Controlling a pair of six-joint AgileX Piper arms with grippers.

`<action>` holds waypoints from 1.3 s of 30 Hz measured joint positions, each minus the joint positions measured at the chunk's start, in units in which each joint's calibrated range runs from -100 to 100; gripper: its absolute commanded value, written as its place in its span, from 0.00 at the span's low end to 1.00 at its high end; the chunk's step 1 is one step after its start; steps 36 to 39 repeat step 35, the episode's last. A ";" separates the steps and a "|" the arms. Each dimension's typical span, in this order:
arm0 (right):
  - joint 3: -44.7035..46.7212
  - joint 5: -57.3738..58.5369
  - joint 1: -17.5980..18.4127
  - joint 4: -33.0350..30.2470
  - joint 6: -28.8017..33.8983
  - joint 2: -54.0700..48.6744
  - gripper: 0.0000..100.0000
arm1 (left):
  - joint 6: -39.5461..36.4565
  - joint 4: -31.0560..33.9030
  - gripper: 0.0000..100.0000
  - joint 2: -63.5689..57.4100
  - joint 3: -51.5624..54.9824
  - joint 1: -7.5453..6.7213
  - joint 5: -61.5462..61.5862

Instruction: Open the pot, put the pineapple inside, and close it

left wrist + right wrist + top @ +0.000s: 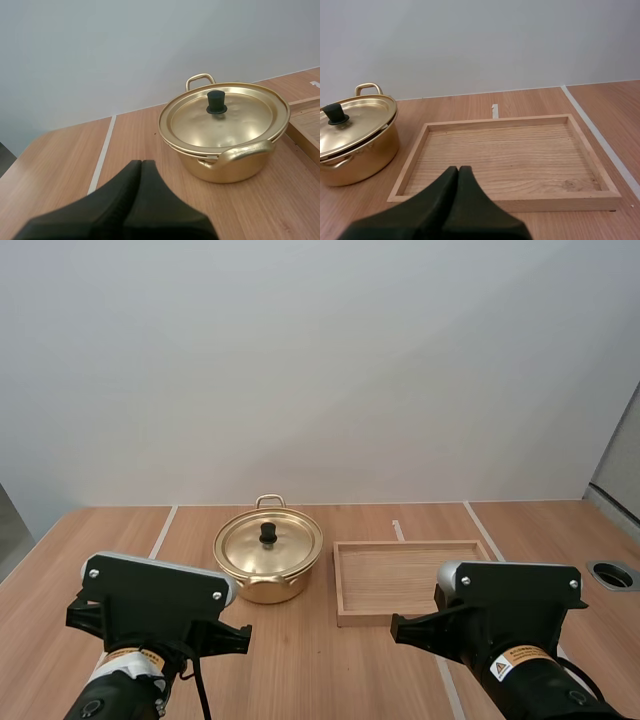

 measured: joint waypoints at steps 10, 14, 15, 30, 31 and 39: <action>0.00 0.00 0.00 0.00 0.41 0.00 0.00 | 0.00 0.00 0.00 0.00 0.00 0.00 0.00; 0.00 0.00 0.00 0.00 0.73 0.00 0.00 | 0.00 0.00 0.00 0.00 0.00 0.00 0.00; 0.00 0.00 0.00 0.00 0.73 0.00 0.00 | 0.00 0.00 0.00 -0.28 0.00 0.00 0.00; 0.00 0.20 0.00 0.00 0.73 0.00 0.00 | 0.00 4.18 0.00 -2.13 0.11 0.00 0.02; 0.00 0.20 0.00 0.00 0.73 0.00 0.00 | 0.00 4.27 0.00 -2.13 0.11 0.00 0.19; 0.00 0.20 0.00 0.00 0.73 0.00 0.00 | 0.00 4.53 0.00 -2.13 0.27 0.00 0.60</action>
